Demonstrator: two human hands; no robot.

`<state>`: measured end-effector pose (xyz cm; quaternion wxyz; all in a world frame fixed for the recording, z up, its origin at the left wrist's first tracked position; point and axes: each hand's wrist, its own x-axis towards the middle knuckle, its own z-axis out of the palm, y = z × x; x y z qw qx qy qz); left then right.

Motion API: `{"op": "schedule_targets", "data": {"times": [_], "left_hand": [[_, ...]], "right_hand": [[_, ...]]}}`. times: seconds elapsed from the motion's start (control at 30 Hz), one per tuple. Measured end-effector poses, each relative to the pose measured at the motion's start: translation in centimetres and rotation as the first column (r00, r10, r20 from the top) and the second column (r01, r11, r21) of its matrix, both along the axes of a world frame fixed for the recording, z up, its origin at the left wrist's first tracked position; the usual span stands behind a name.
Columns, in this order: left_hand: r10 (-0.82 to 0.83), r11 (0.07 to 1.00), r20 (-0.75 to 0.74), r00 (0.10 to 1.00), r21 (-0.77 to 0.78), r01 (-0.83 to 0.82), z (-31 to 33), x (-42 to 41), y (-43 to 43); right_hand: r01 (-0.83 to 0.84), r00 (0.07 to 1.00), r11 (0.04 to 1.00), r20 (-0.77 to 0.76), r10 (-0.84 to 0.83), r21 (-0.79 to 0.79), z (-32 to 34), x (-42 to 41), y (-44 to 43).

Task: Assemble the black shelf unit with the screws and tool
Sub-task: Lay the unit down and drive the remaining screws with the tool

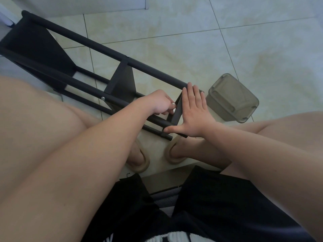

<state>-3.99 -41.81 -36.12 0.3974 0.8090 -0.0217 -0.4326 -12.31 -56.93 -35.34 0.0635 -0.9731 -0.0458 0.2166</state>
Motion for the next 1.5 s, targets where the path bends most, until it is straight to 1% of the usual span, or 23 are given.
{"op": "schedule_targets", "data": {"times": [0.13,0.57,0.83,1.13,1.37,1.5], "left_hand": [[-0.007,1.0,-0.028,1.0,0.014,0.008,0.1,0.1,0.0],[-0.068,0.989,-0.07,0.995,0.127,0.077,1.2,-0.1,-0.5],[-0.129,0.978,-0.084,0.988,0.154,0.14,2.1,-0.1,-0.2],[-0.246,0.949,-0.063,0.967,0.185,0.254,2.6,0.0,0.2],[-0.371,0.906,-0.012,0.928,0.215,0.365,3.0,0.0,0.7],[-0.41,0.889,0.003,0.912,0.227,0.399,3.2,-0.1,0.9]], "right_hand": [[-0.002,1.0,1.0,-0.003,0.002,0.003,0.1,0.0,0.0],[-0.009,1.0,1.0,-0.002,0.009,0.003,0.3,-0.1,0.1],[-0.009,1.0,1.0,-0.003,0.009,0.001,0.2,-0.1,0.1],[-0.009,1.0,1.0,0.004,0.009,0.006,0.0,-0.1,0.0],[-0.009,1.0,1.0,0.005,0.009,0.001,0.0,0.0,0.1],[-0.009,1.0,1.0,0.006,0.009,0.006,0.1,-0.1,0.1]]}}
